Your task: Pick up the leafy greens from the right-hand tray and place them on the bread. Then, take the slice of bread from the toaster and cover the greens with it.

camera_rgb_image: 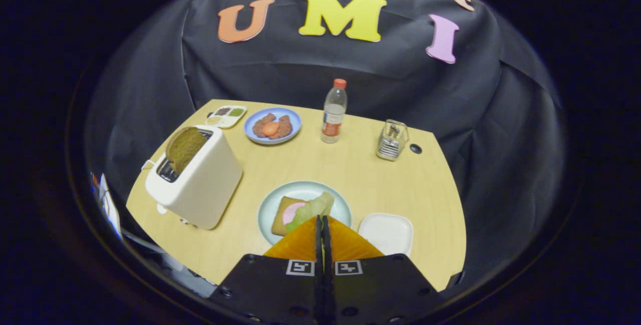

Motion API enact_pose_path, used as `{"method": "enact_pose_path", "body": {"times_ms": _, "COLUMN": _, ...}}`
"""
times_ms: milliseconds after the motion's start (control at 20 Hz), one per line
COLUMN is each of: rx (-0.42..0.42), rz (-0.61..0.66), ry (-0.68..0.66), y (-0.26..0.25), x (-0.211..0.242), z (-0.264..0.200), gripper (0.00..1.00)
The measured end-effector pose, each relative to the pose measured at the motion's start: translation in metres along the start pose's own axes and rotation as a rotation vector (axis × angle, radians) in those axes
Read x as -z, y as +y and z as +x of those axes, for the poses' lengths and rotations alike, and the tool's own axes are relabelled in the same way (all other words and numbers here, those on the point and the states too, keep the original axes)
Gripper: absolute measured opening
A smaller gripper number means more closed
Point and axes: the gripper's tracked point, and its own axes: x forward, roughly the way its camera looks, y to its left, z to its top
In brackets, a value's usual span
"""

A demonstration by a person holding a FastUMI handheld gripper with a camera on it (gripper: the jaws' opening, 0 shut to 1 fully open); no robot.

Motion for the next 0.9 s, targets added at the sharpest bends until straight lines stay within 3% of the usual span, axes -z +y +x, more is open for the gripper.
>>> {"method": "enact_pose_path", "body": {"times_ms": 450, "rx": -0.075, "rz": -0.090, "ry": 0.039, "y": 0.081, "x": -0.004, "z": 0.049, "gripper": 0.00}}
{"method": "enact_pose_path", "body": {"times_ms": 900, "rx": 0.003, "rz": -0.054, "ry": 0.103, "y": 0.045, "x": -0.003, "z": 0.122, "gripper": 0.00}}
